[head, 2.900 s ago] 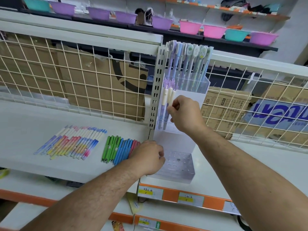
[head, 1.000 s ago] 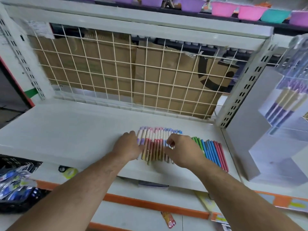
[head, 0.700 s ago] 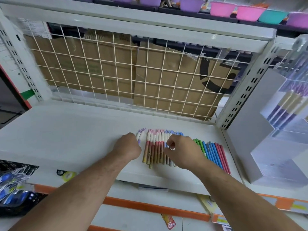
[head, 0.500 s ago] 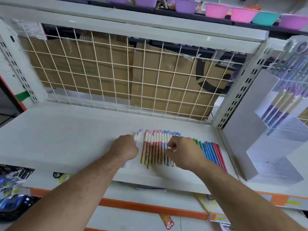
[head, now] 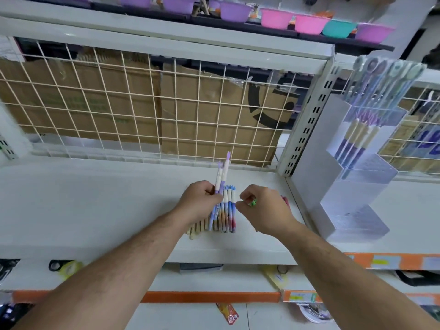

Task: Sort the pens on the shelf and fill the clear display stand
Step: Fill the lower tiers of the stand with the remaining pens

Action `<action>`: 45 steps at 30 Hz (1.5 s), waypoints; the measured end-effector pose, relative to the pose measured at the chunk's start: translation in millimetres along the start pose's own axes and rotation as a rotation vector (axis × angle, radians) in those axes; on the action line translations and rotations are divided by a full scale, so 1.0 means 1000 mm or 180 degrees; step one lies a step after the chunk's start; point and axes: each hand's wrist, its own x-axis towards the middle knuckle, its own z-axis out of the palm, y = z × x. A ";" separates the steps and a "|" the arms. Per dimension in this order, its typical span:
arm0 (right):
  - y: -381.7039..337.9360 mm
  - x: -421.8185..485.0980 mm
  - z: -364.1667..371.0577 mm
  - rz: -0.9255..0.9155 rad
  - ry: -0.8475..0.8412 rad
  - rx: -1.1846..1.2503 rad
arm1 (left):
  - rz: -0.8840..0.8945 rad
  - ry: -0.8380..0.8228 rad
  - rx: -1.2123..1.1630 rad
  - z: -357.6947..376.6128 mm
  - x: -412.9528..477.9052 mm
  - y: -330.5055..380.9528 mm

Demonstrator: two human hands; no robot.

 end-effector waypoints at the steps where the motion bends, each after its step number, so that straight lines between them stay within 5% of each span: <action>1: 0.003 -0.001 -0.004 0.0034 0.0067 0.0091 | 0.0030 -0.0065 -0.0125 0.007 -0.001 0.005; 12: 0.075 -0.008 -0.066 0.0183 0.0498 0.1405 | 0.0422 -0.0631 -0.0461 0.108 -0.007 0.060; 28: 0.221 0.002 -0.178 -0.0401 0.0286 0.1295 | 0.0413 -0.0456 -0.1213 0.273 -0.018 0.152; 39: 0.217 0.039 -0.241 -0.0450 0.0869 0.1768 | 0.0401 -0.0253 -0.0834 0.293 -0.006 0.148; 45: 0.203 0.066 -0.248 -0.0391 0.0982 0.1695 | 0.0209 -0.0116 -0.1252 0.293 0.000 0.130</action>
